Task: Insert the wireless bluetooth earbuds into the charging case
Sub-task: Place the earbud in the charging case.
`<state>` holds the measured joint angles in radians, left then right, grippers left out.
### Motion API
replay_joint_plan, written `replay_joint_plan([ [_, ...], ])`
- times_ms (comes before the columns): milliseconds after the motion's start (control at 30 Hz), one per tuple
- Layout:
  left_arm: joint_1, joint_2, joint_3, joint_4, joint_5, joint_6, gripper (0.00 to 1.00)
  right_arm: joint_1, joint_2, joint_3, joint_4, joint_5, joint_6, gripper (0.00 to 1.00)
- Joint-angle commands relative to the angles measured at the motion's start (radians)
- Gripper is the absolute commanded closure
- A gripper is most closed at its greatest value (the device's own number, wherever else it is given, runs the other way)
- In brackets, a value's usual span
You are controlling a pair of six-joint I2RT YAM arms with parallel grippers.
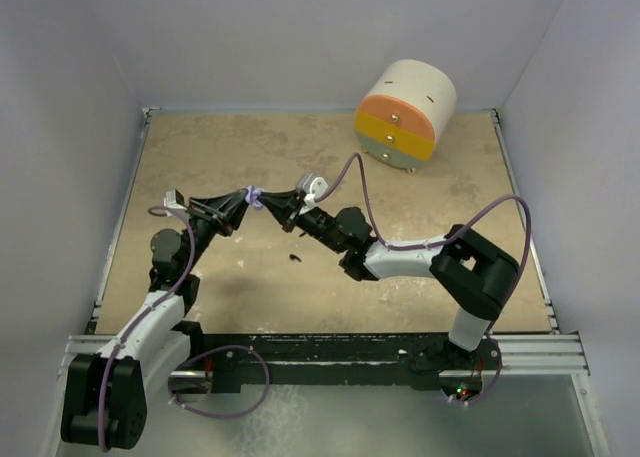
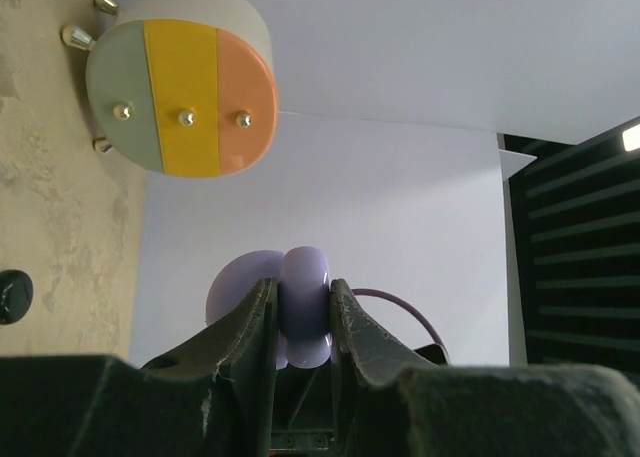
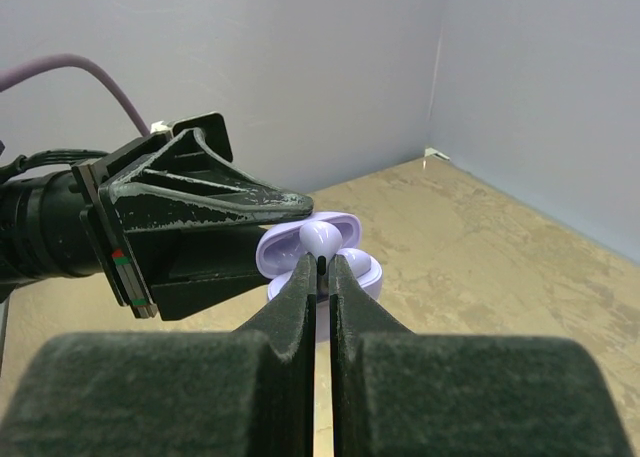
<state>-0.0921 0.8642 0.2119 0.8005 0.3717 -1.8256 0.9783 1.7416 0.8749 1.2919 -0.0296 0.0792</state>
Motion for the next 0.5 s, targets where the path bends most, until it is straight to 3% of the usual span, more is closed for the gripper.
replay_joint_plan([
  [0,0.000,0.004,0.024,0.177,-0.042,-0.076,1.00,-0.010,-0.007,-0.012,0.045,-0.022,0.004,1.00],
  [467,0.000,0.045,0.041,0.214,-0.043,-0.088,1.00,-0.018,0.011,0.013,0.019,-0.038,0.020,0.98],
])
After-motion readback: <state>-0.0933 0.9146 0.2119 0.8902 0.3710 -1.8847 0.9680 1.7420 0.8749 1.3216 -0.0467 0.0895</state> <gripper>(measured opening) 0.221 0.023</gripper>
